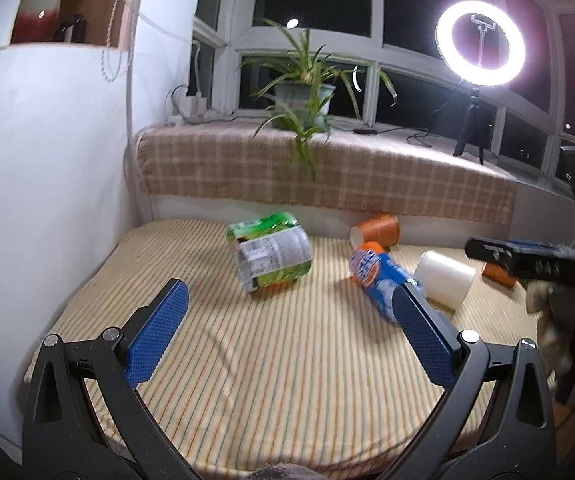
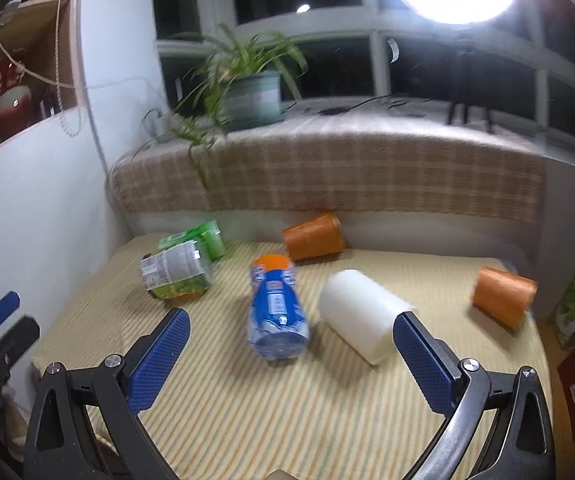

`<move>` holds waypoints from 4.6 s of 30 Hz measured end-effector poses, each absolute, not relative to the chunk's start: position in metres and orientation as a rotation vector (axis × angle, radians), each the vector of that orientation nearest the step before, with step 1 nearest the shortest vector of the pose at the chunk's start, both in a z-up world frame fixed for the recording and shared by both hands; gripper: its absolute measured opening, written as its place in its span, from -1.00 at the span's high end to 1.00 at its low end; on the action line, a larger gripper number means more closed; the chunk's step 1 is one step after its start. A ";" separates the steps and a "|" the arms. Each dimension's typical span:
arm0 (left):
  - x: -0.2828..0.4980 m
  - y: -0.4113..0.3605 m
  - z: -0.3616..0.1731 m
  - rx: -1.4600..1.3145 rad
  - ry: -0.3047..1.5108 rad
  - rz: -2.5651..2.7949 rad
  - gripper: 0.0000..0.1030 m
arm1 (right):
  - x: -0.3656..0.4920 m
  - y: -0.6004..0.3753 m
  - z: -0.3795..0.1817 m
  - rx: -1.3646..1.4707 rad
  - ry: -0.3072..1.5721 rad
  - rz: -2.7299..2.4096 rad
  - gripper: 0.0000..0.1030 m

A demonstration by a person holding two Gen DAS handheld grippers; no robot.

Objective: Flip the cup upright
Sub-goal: 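Move the right tool to the lying Arctic Ocean bottle and close on it, then lift the bottle with the right tool and bring it toward the left tool, then close the left tool on the bottle while the right tool releases it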

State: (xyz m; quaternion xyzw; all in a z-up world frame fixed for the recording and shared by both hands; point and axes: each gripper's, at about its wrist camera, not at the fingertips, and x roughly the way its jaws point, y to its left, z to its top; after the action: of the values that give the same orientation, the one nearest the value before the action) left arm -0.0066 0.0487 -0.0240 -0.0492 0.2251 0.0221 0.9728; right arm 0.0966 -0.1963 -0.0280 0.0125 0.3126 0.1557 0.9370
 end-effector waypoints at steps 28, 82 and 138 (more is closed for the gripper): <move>-0.021 0.102 -0.038 -0.175 0.495 0.166 -1.00 | 0.255 -0.113 -0.105 -0.190 1.104 0.434 -0.56; 0.023 0.073 -0.049 -0.337 0.662 -0.155 -0.99 | 0.112 -0.182 -0.104 0.393 1.019 0.499 -0.64; 0.125 -0.012 -0.101 -0.400 0.938 -0.440 -0.21 | 0.016 -0.301 -0.103 0.484 0.888 0.236 -0.67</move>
State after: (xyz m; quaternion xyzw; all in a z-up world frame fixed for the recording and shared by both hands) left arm 0.1248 -0.0122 -0.1006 -0.1897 0.4453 -0.2087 0.8498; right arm 0.0158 -0.3006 -0.1031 0.2314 0.4241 0.1129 0.8682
